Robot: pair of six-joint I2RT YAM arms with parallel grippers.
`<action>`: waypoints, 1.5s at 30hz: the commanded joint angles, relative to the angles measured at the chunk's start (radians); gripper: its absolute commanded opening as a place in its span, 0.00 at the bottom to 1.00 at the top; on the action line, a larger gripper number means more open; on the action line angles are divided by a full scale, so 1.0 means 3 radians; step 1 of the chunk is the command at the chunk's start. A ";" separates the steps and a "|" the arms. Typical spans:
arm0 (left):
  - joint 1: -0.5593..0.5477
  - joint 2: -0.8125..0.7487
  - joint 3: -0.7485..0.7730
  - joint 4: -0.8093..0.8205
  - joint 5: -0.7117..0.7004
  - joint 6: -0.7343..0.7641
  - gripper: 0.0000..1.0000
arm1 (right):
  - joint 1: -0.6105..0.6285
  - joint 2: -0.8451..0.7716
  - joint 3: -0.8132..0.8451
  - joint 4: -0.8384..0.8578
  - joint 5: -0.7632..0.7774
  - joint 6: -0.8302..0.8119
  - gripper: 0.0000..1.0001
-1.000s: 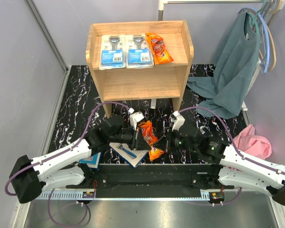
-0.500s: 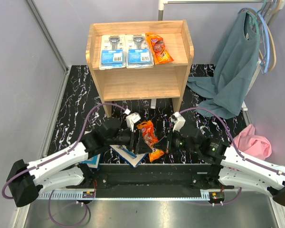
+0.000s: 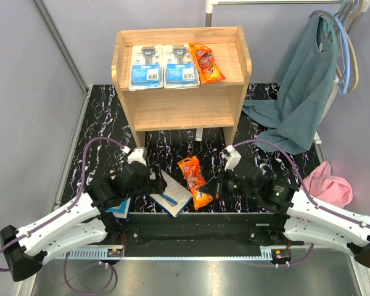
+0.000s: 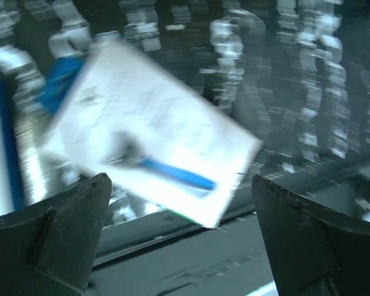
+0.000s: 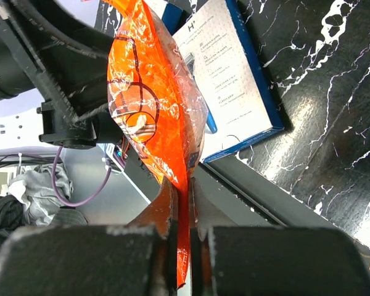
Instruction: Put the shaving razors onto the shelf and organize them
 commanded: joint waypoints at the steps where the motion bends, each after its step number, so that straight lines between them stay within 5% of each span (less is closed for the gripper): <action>1: -0.0006 -0.0135 0.0135 -0.0524 -0.0642 -0.0358 0.99 | -0.0002 0.0025 0.0044 0.0098 0.0021 0.0006 0.00; 16: -0.0011 -0.0207 -0.0008 -0.0560 -0.0632 -0.0410 0.99 | 0.0004 0.0342 0.0723 -0.0081 -0.0117 -0.0213 0.00; 30: -0.0006 -0.0161 -0.0157 -0.0493 -0.0505 -0.0446 0.99 | -0.0002 0.1242 0.2896 -0.0847 -0.0230 -0.0919 0.00; 45: -0.0006 -0.0146 -0.0269 -0.0417 -0.0366 -0.0471 0.99 | -0.0012 0.2203 0.5371 -0.1937 0.0716 -0.1696 0.01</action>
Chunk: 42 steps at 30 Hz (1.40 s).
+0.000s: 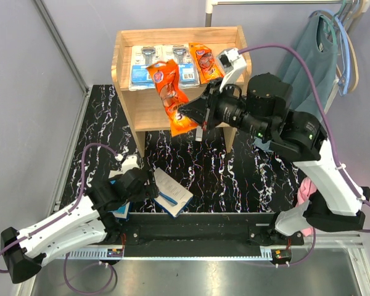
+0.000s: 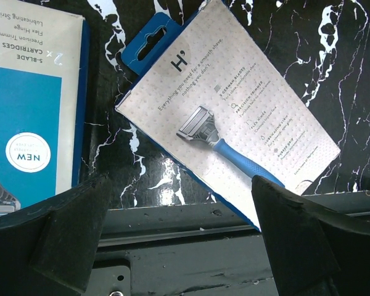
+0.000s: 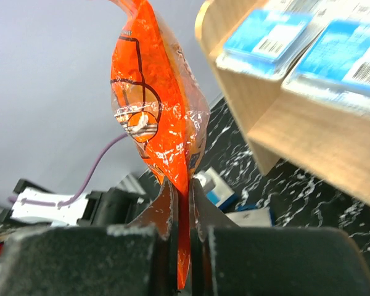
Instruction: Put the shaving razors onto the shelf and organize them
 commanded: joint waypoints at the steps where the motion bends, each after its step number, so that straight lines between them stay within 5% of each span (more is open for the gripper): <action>1: -0.0011 -0.0015 -0.0062 0.0149 0.0074 -0.0064 0.99 | -0.0019 0.0230 0.0640 -0.0315 0.0432 -0.0422 0.01; 8: -0.0011 -0.0025 -0.0118 0.0190 0.0104 -0.0100 0.99 | -0.0642 0.0772 0.1756 -0.0841 -0.0091 -0.0346 0.00; 27: -0.0027 -0.0020 -0.0195 0.0211 0.0110 -0.0110 0.99 | -0.2468 0.1166 0.1992 -0.0729 -0.1628 0.0170 0.00; 42: -0.0042 -0.0015 -0.0210 0.0221 0.0120 -0.0110 0.99 | -0.2658 0.1166 0.1721 -0.0724 -0.1659 0.0186 0.02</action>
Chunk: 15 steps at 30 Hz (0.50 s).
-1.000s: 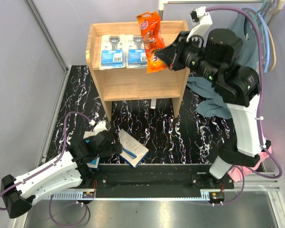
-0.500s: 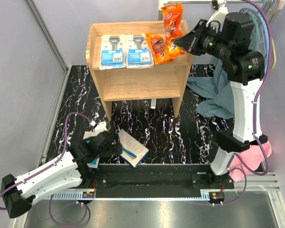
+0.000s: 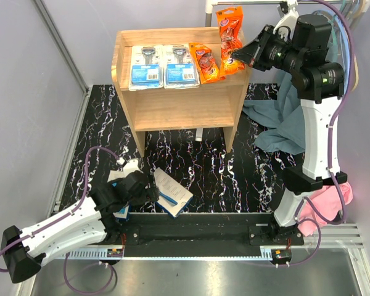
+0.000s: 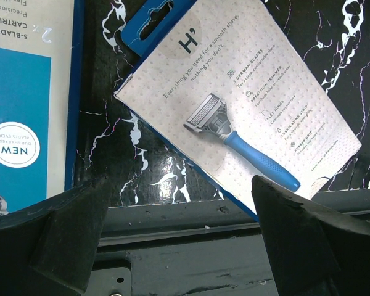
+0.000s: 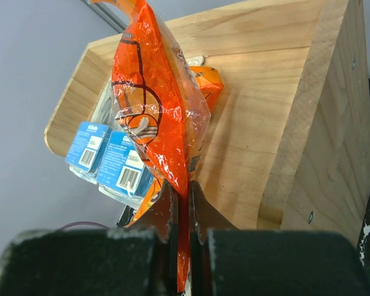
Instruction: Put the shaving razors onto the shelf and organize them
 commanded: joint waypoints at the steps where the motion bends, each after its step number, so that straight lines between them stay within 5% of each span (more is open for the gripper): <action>1: -0.0024 -0.0011 0.0008 0.0118 0.0028 -0.0021 0.99 | -0.0035 -0.0080 -0.0068 0.0091 -0.0003 -0.0013 0.02; 15: -0.0039 0.0009 -0.0007 0.0118 0.0028 -0.0037 0.98 | -0.0060 0.0022 -0.0084 0.0024 -0.0044 -0.0033 0.11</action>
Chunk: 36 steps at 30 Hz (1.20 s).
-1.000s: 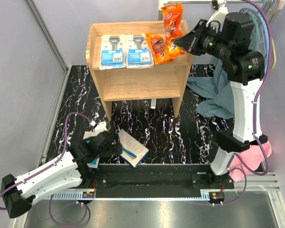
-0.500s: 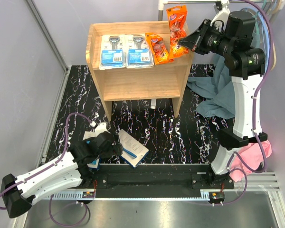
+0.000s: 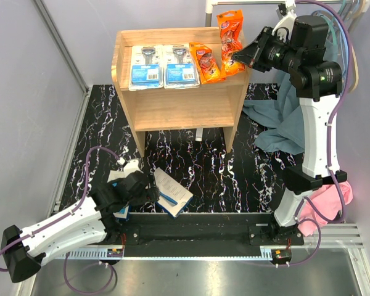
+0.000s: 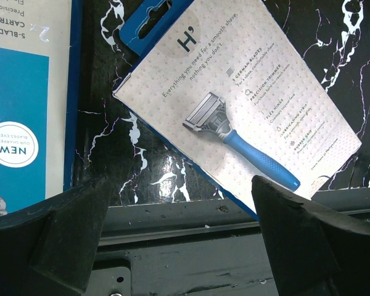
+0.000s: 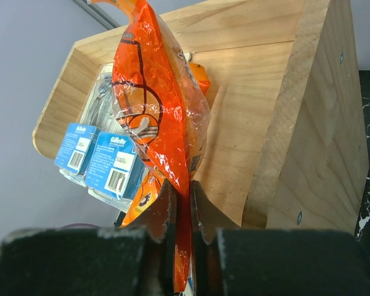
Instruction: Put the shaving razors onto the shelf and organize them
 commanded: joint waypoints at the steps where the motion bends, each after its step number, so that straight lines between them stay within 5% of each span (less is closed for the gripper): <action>1: -0.0023 0.0014 -0.0007 0.0122 0.0029 -0.0034 0.99 | -0.0025 0.0019 0.0033 0.0022 -0.0068 -0.0034 0.14; 5: -0.0028 0.0020 -0.0007 0.0122 0.0024 -0.0034 0.99 | -0.0025 0.0019 0.0038 0.0017 -0.0022 -0.0024 0.33; 20: -0.0033 0.0015 -0.0002 0.0117 0.0030 -0.0024 0.98 | -0.0030 0.0034 0.0043 0.0032 0.0054 0.0068 0.41; 30: -0.0038 -0.0021 0.0014 0.0117 0.0024 -0.0029 0.98 | -0.0035 -0.0190 -0.0115 0.0267 0.0183 0.0042 0.87; 36: -0.0038 -0.0031 0.0024 0.0112 0.0019 -0.0039 0.99 | -0.0035 -0.0721 -0.0845 0.1018 0.0035 0.0032 1.00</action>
